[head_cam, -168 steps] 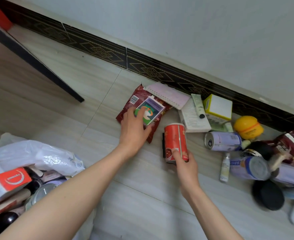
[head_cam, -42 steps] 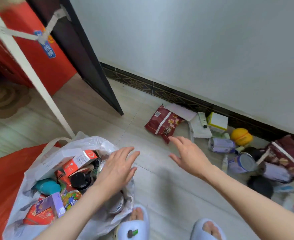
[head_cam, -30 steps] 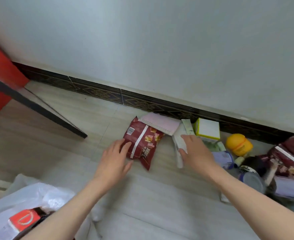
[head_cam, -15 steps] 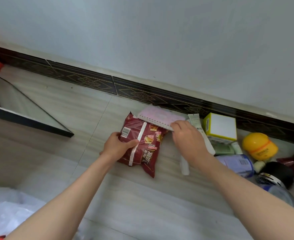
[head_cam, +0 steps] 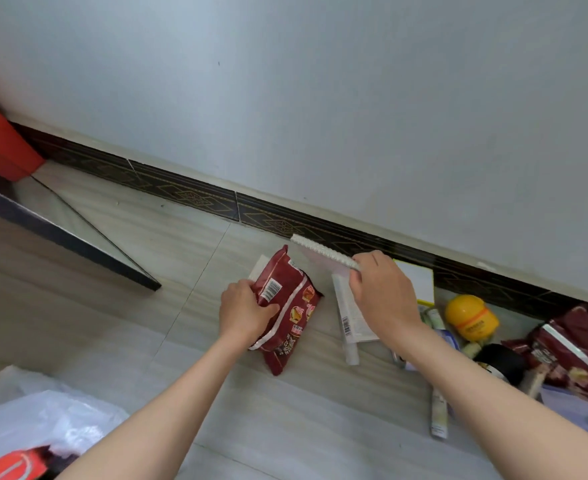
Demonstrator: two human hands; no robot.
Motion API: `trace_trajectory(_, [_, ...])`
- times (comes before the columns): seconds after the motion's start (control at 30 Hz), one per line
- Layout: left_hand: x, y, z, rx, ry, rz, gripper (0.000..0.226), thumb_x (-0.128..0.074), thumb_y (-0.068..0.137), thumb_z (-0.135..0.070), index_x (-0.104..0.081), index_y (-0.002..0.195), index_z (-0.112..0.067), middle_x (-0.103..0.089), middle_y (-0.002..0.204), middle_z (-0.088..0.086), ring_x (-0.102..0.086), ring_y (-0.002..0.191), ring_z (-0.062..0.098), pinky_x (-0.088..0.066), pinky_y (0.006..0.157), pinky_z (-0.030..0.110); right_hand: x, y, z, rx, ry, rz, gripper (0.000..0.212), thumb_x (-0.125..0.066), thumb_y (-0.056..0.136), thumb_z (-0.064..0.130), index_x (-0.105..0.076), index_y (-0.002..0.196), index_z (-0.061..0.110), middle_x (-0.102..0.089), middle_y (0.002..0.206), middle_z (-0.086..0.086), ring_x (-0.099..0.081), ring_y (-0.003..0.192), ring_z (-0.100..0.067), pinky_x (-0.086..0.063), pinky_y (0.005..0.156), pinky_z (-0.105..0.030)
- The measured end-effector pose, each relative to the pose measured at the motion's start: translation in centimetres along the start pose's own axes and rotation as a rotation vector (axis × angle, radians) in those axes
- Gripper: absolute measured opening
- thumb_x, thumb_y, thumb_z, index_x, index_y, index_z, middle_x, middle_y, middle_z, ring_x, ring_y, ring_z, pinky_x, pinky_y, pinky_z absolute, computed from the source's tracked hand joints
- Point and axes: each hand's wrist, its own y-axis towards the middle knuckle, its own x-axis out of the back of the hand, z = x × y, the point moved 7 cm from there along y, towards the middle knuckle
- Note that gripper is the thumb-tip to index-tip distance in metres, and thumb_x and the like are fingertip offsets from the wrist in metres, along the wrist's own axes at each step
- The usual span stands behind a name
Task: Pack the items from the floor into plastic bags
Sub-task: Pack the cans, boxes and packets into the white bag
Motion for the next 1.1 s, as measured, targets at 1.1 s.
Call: trace_trajectory(1.1, [22.5,-21.1,-0.3,-0.26,-0.206,-0.286,0.019,-0.064,0.084,-0.019,-0.055,0.067,-0.024,-0.063,0.072,-0.012,-0.058,0.076,0.006,-0.038,0.064,0.024,16.5,-10.6,14.6,0.003,-0.005,0.167,0.029,-0.039,0.093,0.028,-0.056,0.111,0.014,-0.065,0.11,-0.009,-0.06,0.1,-0.032,-0.047,0.08,-0.037])
